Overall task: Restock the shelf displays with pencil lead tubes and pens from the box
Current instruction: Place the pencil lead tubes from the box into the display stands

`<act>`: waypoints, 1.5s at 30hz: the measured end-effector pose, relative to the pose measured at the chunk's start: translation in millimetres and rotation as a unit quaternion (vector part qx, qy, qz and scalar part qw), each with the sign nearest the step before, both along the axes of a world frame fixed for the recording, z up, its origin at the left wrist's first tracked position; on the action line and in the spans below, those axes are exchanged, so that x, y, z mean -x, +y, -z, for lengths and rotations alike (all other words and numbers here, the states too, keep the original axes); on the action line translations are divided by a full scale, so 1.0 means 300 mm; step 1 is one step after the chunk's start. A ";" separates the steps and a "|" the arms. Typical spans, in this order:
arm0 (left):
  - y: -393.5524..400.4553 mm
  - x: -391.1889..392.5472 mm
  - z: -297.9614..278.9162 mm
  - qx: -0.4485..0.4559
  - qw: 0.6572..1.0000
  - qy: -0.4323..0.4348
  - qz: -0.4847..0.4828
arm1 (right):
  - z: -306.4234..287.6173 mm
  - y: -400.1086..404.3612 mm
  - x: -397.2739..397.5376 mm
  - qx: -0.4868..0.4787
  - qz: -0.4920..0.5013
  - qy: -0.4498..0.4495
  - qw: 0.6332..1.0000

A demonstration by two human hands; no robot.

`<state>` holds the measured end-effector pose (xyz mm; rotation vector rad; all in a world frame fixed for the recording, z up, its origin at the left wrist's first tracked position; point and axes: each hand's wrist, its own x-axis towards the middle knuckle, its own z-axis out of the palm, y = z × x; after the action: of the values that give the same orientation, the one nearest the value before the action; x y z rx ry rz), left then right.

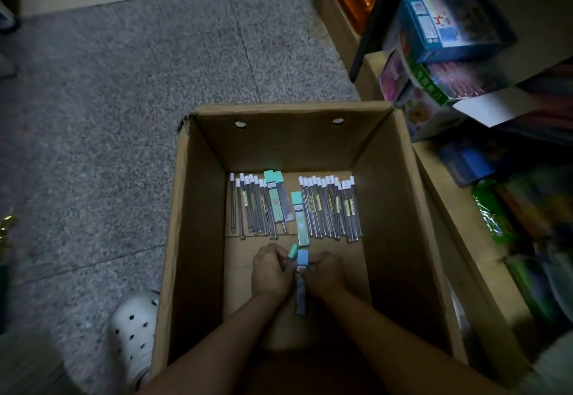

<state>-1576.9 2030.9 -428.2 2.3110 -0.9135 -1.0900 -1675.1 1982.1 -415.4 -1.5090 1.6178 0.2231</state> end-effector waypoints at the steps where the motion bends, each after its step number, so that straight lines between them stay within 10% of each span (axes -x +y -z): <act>1: 0.002 0.001 0.002 0.014 1.000 0.003 -0.008 | -0.007 0.001 0.001 -0.006 0.020 -0.011 1.000; 12: -0.175 -0.158 -0.065 0.075 0.988 0.022 -0.129 | -0.054 -0.132 0.038 0.030 0.145 -0.061 0.987; 25: -0.346 -0.196 0.003 -0.056 0.992 -0.090 -0.063 | 0.055 -0.211 -0.086 0.114 -0.049 0.040 0.991; 33: -0.213 -0.147 -0.019 -0.035 0.967 0.000 -0.251 | 0.060 -0.164 -0.079 0.139 -0.071 0.072 0.985; 45: -0.060 -0.102 -0.050 0.013 0.952 0.156 -0.263 | 0.038 -0.042 -0.002 0.097 0.020 0.003 0.995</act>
<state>-1546.3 2012.7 -413.1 2.0925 -0.1708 -1.1388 -1674.5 1969.6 -426.9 -1.6199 1.7128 0.0480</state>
